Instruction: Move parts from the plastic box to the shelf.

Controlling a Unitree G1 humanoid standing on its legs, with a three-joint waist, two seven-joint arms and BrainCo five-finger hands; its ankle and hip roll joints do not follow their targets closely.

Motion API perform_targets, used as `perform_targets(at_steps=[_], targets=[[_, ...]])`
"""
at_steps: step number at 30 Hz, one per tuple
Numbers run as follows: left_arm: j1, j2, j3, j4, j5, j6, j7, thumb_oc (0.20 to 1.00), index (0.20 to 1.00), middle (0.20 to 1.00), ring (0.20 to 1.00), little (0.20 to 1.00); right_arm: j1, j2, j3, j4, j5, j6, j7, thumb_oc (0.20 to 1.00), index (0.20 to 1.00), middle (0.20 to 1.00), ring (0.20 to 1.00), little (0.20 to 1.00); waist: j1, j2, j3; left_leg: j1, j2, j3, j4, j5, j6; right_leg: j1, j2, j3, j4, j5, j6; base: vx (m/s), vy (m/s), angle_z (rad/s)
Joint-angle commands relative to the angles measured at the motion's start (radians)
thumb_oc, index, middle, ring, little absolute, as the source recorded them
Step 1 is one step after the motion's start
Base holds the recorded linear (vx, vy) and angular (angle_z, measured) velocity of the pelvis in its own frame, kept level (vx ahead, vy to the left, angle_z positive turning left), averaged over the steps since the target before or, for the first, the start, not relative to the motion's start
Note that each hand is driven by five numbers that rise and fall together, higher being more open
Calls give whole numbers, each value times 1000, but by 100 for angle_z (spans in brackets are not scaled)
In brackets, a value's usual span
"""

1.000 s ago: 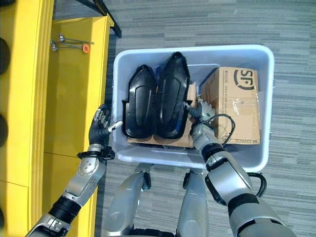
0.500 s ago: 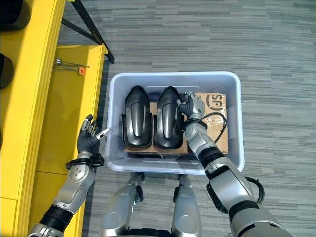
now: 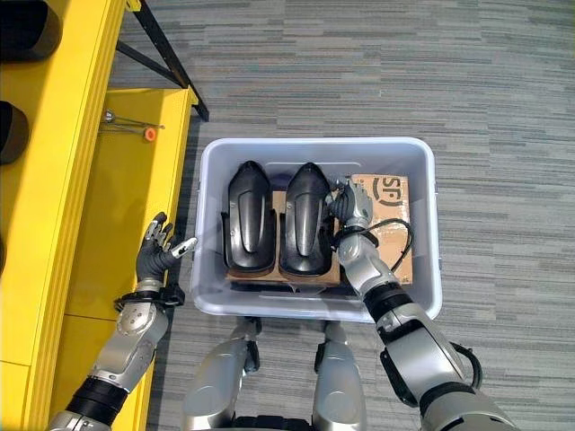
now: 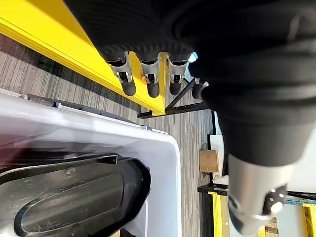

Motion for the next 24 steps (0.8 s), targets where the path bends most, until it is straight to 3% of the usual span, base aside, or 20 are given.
perform_targets(at_steps=[1, 10, 24], targets=[[42, 12, 12, -18, 25, -16, -2, 1000, 1000, 1000, 1000, 1000, 42, 10, -15, -45, 47, -58, -1, 1000, 1000, 1000, 1000, 1000, 15, -29, -69, -36, 32, -64, 113, -97, -27, -64, -70, -41, 133, -88, 63, 0, 0, 0], [46, -3, 19, 2, 31, -11, 10, 1000, 1000, 1000, 1000, 1000, 104, 26, -25, -74, 83, -67, 12, 1000, 1000, 1000, 1000, 1000, 14, -20, -45, -59, 27, -65, 121, -93, -28, -83, -76, -43, 139, -87, 63, 0, -1, 0], [22, -24, -13, 26, 40, -10, 40, 1000, 1000, 1000, 1000, 1000, 122, 53, 8, -15, 70, -60, 4, 1000, 1000, 1000, 1000, 1000, 2, 21, 20, -113, 8, -44, 130, -88, -25, -153, -84, -22, 148, -72, 64, 2, 4, -2]])
